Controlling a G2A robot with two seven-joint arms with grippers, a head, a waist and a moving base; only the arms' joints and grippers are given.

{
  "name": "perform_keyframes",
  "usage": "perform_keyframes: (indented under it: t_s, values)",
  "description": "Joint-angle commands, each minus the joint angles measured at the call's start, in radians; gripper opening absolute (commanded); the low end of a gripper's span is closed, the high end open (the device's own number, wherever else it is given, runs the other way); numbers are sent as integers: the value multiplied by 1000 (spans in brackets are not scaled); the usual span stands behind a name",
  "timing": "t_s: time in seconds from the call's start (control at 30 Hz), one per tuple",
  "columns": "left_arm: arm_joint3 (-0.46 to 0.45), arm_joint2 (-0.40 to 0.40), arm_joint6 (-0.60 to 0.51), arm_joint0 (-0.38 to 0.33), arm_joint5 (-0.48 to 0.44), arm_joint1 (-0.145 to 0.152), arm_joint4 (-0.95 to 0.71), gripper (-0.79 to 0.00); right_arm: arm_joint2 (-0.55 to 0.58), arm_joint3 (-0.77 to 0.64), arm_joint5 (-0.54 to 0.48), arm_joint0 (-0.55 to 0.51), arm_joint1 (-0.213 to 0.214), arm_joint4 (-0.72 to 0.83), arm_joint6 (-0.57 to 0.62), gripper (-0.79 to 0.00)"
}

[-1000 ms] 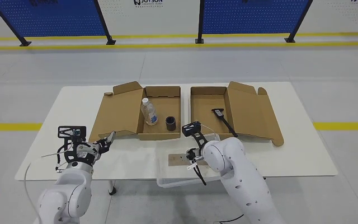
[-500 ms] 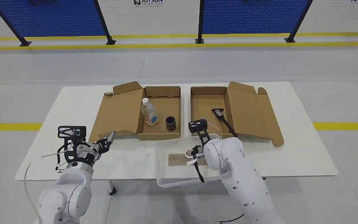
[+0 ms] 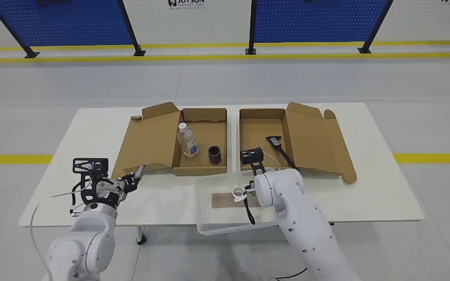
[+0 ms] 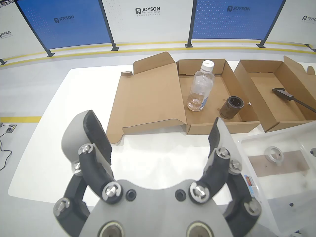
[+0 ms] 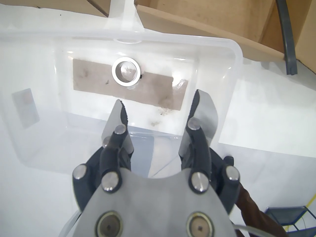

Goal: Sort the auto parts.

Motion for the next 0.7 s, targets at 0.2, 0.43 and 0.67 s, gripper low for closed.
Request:
perform_keyframes:
  t_s: [0.2,0.43,0.67]
  values:
    - [0,0,0,0,0,0,0,0,-26,115,-6,32,-14,29,-40,-394]
    - [0,0,0,0,0,0,0,0,-72,246,5,70,-34,44,-76,-425]
    - [0,0,0,0,0,0,0,0,-98,330,15,105,-53,73,-118,-446]
